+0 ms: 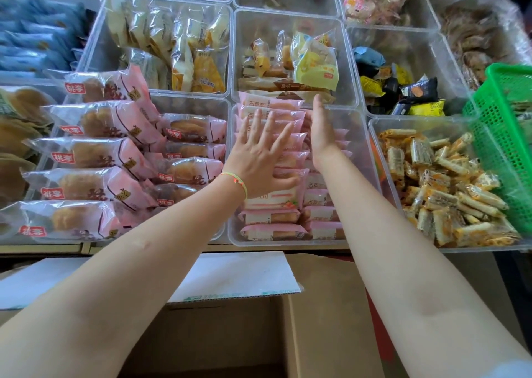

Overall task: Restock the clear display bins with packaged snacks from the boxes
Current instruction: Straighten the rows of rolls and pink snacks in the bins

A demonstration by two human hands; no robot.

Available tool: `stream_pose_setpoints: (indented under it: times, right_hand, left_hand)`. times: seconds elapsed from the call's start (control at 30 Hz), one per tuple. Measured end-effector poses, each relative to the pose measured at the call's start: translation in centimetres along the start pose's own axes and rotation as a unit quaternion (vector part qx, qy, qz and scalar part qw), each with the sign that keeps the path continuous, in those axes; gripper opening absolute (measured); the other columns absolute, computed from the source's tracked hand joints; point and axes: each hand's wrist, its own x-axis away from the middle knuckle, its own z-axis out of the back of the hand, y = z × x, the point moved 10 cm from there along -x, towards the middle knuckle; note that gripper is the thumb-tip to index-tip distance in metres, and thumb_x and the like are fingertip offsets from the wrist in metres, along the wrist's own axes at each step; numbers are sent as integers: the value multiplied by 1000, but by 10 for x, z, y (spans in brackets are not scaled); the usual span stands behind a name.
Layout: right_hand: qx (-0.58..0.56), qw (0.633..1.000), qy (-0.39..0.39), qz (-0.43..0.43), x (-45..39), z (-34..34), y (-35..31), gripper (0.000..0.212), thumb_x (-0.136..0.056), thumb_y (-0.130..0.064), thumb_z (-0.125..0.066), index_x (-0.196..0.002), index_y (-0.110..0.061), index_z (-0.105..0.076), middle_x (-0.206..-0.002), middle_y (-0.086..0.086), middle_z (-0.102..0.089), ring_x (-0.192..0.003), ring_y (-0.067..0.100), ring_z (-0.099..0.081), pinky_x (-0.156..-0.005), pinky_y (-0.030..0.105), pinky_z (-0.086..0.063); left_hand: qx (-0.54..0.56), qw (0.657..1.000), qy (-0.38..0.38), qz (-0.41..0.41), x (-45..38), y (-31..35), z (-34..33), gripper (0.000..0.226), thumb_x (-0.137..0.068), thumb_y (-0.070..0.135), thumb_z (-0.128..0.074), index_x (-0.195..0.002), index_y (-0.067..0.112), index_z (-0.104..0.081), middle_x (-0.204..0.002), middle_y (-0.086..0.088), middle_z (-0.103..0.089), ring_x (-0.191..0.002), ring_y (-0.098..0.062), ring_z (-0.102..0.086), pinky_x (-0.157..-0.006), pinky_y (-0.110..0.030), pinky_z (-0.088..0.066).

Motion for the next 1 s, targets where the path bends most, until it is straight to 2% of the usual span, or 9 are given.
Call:
stream_pose_setpoints:
  times: [0.1,0.23,0.4,0.53,0.67,0.73,0.83,0.9,1.0]
  right_hand:
    - [68,995,71,-5,-4,35,23,86,-79,-92,-23,-140,-39,-53,-152,-1,-46,-145,30,-33,-118,61,-17]
    - [306,931,128,149,43,62,16,46,-106,-38,-32,-145,-18,-47,-147,2,-47,-141,26,-38,-115,47,-32]
    - [602,781,-23,164,25,38,81,61,-106,-47,-19,-161,-23,-10,-169,1,-1,-155,21,3,-125,43,-1]
    - [616,768,-33,174,16,35,75,61,-106,-48,-21,-161,-27,-7,-169,1,3,-155,21,7,-124,46,4]
    - [593,776,-4,214,46,52,55,51,-104,-37,-39,-151,-16,-38,-162,11,-24,-151,31,-17,-123,47,-14]
    - [619,747,-9,244,65,60,50,33,-98,-28,-52,-126,-11,-58,-137,12,-51,-131,32,-44,-107,44,-36]
    - [627,755,-86,171,73,70,68,20,-94,-23,-59,-112,-14,-59,-121,8,-62,-112,31,-58,-83,40,-47]
    - [649,741,-103,137,72,73,74,21,-93,-10,-55,-114,-14,-54,-122,10,-61,-108,33,-60,-73,37,-44]
    - [676,715,-89,157,73,73,66,26,-91,2,-48,-113,-11,-54,-117,13,-62,-105,36,-62,-70,36,-39]
  left_hand:
    - [-10,1000,7,-8,2,3,2,105,-78,87,-16,-157,22,6,-162,-22,4,-148,-46,4,-119,-59,-4]
    - [-35,997,47,-49,20,23,9,88,-91,73,-26,-158,20,-3,-162,-24,-6,-148,-47,-4,-119,-59,-9]
    - [46,995,51,65,43,11,11,84,-93,68,-24,-157,15,-15,-162,-20,-9,-150,-40,-5,-121,-51,-1]
    - [19,999,42,14,48,39,11,81,-93,60,-37,-157,17,-15,-162,-22,-13,-149,-42,-6,-121,-55,-7]
    - [29,995,91,-11,46,61,29,63,-89,42,-47,-144,12,-45,-151,-23,-38,-140,-42,-34,-114,-54,-29]
    - [23,985,160,-64,50,86,50,33,-80,23,-64,-109,9,-65,-120,-18,-60,-109,-38,-58,-88,-45,-48]
    - [77,994,-11,-78,43,128,32,17,-89,13,-57,-104,10,-64,-103,-10,-63,-92,-33,-64,-64,-35,-44]
    - [53,982,-178,-44,41,143,-11,26,-97,12,-44,-115,11,-62,-116,-9,-64,-105,-31,-63,-76,-36,-50]
    - [55,967,-250,-6,43,146,-40,28,-94,6,-44,-113,8,-64,-120,-13,-63,-111,-31,-61,-91,-41,-53]
